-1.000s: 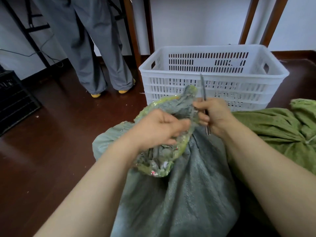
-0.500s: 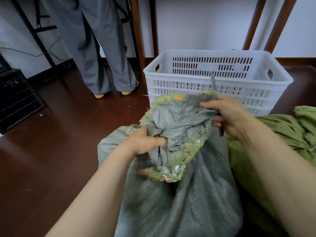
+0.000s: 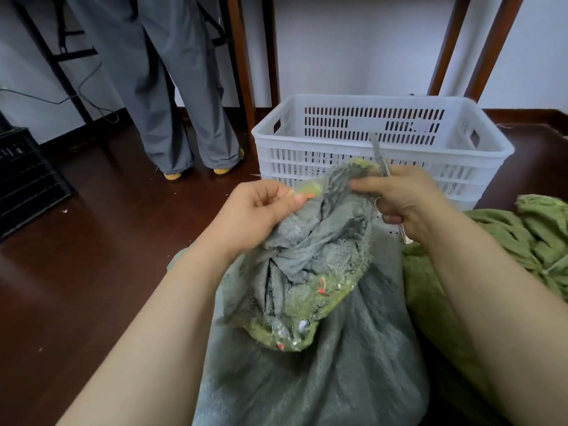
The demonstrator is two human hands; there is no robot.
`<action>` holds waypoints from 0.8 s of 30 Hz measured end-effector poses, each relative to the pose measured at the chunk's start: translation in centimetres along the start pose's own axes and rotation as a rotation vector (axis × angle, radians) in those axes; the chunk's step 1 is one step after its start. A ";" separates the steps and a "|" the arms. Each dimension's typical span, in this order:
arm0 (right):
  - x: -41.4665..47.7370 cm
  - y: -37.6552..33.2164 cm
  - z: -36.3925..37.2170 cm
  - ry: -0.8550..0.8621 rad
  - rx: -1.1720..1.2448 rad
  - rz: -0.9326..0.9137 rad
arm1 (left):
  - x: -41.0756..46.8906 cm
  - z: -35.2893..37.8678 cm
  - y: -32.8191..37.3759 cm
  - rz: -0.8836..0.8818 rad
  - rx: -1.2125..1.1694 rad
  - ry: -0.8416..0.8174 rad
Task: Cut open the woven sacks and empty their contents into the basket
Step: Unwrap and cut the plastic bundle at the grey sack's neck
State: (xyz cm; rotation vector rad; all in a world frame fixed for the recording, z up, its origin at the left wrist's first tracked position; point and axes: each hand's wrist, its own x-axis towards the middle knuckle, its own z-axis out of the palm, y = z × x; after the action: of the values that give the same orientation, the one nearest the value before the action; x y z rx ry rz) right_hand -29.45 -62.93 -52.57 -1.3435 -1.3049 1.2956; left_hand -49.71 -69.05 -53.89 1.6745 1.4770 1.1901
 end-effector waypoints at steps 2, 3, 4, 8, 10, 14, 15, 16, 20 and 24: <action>-0.3 -0.3 0.5 0.090 -0.124 -0.114 | 0.2 -0.3 0.0 -0.031 0.005 0.091; -0.5 -0.8 0.9 0.141 -0.127 -0.199 | 0.4 -0.4 -0.2 -0.035 0.020 0.124; -0.6 -1.3 1.3 0.184 -0.084 -0.271 | 0.6 -0.5 -0.4 -0.039 0.037 0.153; -1.7 -3.7 2.1 0.128 0.158 -0.241 | 1.1 -0.8 -1.3 -0.005 0.127 0.259; -2.1 -3.7 2.2 0.009 -0.116 -0.196 | 1.0 -0.8 -1.1 -0.005 0.094 0.222; -2.4 -2.2 3.3 -0.171 -0.208 -0.049 | 0.5 -0.6 -0.5 -0.008 0.023 0.102; -2.2 -1.8 3.4 -0.155 -0.149 -0.027 | 0.4 -0.6 -0.4 0.007 0.035 0.129; -1.9 -1.5 3.4 -0.135 -0.097 0.008 | 0.3 -0.6 -0.1 0.014 0.055 0.165; -0.7 -0.7 2.6 -0.247 0.077 0.167 | 0.4 -0.9 0.1 -0.087 -0.069 0.264; -0.4 -0.5 2.3 -0.304 0.154 0.247 | 0.8 -1.7 0.9 -0.302 -0.183 0.176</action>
State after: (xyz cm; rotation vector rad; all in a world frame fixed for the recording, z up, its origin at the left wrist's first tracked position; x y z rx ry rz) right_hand -31.77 -63.50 -52.33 -1.2629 -1.2342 1.7903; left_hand -50.88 -68.68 -52.21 1.2023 1.6054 1.2840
